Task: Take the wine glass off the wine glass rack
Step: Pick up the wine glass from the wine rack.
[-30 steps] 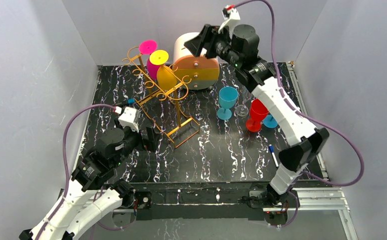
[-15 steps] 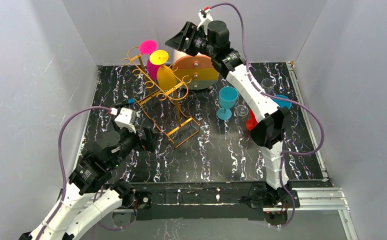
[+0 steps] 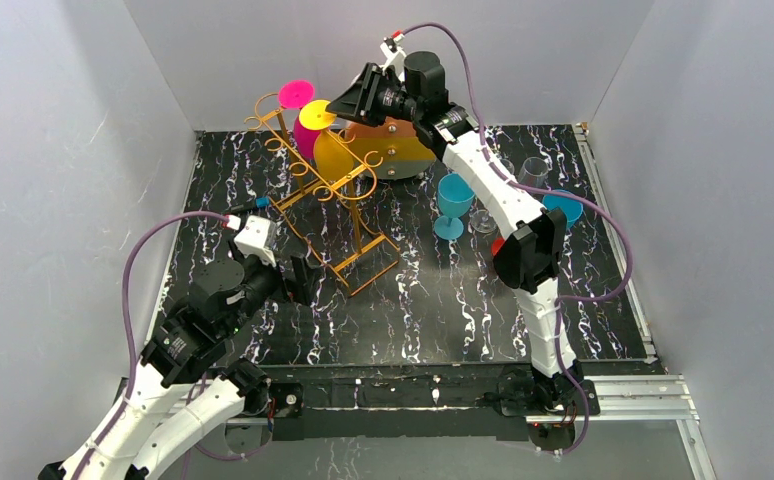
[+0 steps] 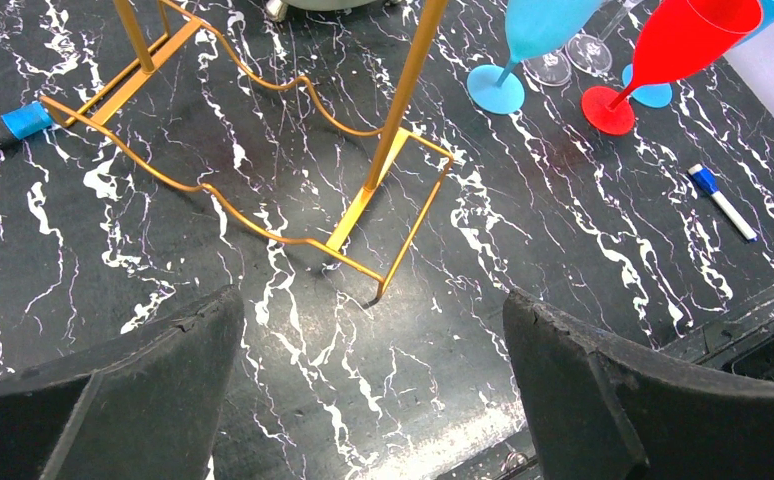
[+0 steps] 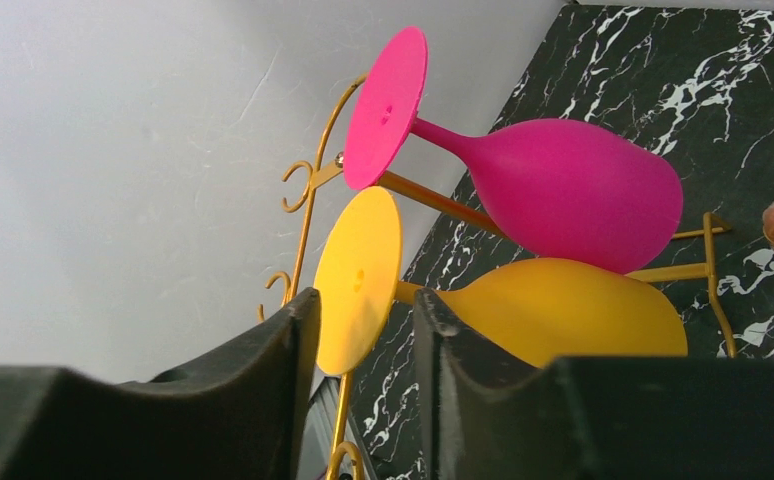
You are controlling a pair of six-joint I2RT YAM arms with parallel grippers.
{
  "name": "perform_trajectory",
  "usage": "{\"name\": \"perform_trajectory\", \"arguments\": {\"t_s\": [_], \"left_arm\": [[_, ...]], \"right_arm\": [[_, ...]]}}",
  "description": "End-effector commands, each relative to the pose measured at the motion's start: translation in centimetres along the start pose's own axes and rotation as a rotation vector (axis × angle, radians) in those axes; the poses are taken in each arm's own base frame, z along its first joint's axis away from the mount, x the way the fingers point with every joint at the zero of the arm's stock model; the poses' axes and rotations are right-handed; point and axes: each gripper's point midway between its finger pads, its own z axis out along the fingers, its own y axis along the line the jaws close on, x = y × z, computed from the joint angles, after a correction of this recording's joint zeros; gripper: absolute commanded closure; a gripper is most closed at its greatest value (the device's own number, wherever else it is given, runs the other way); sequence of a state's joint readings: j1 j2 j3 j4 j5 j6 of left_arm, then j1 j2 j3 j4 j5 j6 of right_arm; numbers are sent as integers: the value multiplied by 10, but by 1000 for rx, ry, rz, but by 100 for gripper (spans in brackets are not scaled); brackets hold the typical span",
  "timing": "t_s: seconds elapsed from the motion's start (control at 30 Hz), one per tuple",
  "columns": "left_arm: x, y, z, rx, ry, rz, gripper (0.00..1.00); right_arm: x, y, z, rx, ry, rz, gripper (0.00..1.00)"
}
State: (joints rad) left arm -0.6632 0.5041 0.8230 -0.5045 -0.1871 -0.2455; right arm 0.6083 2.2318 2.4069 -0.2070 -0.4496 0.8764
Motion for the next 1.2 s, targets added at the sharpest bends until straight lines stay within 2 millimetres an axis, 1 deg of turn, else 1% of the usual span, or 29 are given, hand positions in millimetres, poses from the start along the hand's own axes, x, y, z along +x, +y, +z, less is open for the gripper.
{"name": "perform_trajectory", "arguments": {"t_s": [0.0, 0.1, 0.2, 0.4, 0.53, 0.7, 0.83, 1.07, 1.17], "left_arm": [[7, -3, 5, 19, 25, 14, 2], [10, -4, 7, 21, 37, 10, 2], [12, -4, 8, 21, 42, 10, 2], [14, -4, 8, 23, 45, 4, 2], [13, -1, 6, 4, 36, -1, 2], [10, 0, 5, 0, 27, -8, 1], [8, 0, 3, -7, 27, -18, 2], [9, 3, 1, -25, 26, -39, 2], [7, 3, 1, -25, 24, -35, 2]], "right_arm": [[-14, 31, -11, -80, -32, -39, 63], [-13, 30, -11, -79, -26, -28, 72], [-12, 27, -9, -74, -30, -15, 74], [-13, 27, -8, -79, -35, -1, 75], [-16, 25, -11, -54, -62, 7, 75], [-18, 26, -10, -56, -68, 7, 74], [-18, 26, -10, -63, -72, 19, 80], [-23, 35, -14, -79, -89, 26, 97], [-24, 38, -15, -85, -92, 37, 99]]}}
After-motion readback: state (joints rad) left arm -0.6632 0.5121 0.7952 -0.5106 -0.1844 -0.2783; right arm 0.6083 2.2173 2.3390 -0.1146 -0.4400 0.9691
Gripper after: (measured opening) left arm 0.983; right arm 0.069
